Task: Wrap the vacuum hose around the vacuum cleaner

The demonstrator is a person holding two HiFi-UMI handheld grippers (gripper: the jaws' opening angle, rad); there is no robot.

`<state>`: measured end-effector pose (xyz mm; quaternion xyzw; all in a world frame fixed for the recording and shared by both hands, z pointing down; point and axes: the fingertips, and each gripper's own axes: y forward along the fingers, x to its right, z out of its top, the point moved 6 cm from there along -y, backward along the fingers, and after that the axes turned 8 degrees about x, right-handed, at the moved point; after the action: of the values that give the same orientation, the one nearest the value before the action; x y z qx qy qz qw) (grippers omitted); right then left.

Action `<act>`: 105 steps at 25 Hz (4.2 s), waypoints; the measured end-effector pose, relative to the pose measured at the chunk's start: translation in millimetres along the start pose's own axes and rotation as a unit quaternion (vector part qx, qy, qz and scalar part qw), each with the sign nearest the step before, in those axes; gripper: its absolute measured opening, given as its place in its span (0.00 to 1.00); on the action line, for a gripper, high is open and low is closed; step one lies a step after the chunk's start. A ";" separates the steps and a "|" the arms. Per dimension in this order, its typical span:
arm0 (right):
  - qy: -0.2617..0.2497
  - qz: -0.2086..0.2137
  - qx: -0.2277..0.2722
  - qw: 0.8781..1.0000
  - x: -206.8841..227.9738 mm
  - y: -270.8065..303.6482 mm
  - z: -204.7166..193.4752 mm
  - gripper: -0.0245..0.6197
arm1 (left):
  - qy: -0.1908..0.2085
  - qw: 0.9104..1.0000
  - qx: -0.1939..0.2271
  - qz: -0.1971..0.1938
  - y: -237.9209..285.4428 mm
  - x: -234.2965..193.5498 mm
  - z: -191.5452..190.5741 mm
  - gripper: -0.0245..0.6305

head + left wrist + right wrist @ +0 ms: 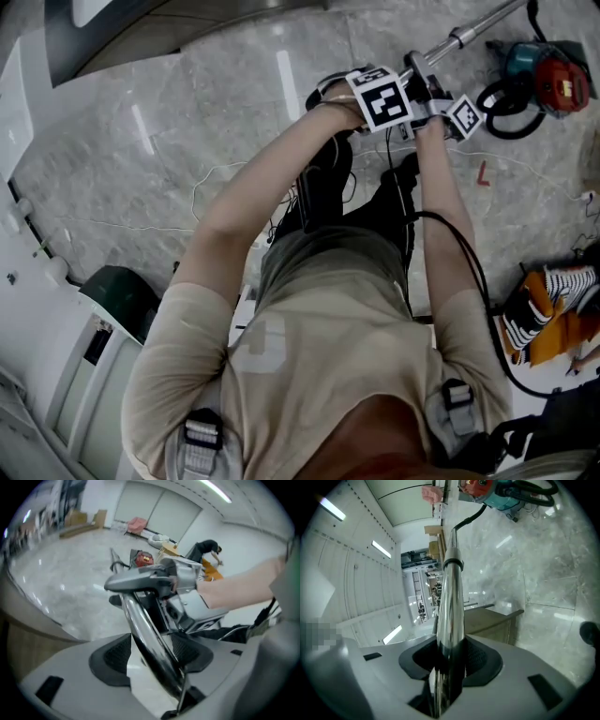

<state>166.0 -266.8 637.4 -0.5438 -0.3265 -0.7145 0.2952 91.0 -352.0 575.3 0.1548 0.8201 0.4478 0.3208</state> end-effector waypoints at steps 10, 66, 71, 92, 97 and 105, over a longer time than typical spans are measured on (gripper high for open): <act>-0.011 -0.036 0.079 0.996 -5.4 27.6 25.2 0.24 | 0.226 0.939 0.216 0.144 -99.6 65.8 44.5 0.44; -0.430 -0.425 -0.233 0.762 70.2 -450.6 162.8 0.21 | 0.289 0.955 0.034 -0.059 43.5 256.6 107.0 0.44; -0.448 -0.454 -0.272 0.721 69.0 -467.8 175.7 0.21 | 0.363 0.931 0.010 -0.031 84.9 282.1 156.3 0.44; -0.424 -0.442 -0.315 0.725 47.3 -384.7 179.7 0.21 | 0.802 0.448 -0.315 -0.238 382.1 216.2 199.9 0.56; -0.442 -0.472 -0.346 0.680 74.8 -392.5 192.6 0.21 | 0.729 0.487 -0.388 -0.284 414.8 195.6 163.8 0.56; -0.455 -0.497 -0.354 0.649 133.3 -447.0 202.0 0.21 | 0.766 0.452 -0.353 -0.291 484.7 229.5 129.9 0.35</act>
<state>-94.4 157.2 741.1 -0.6204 -0.3630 -0.4782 -0.5047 -10.1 121.8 839.5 -0.6249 0.5032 0.5173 -0.2979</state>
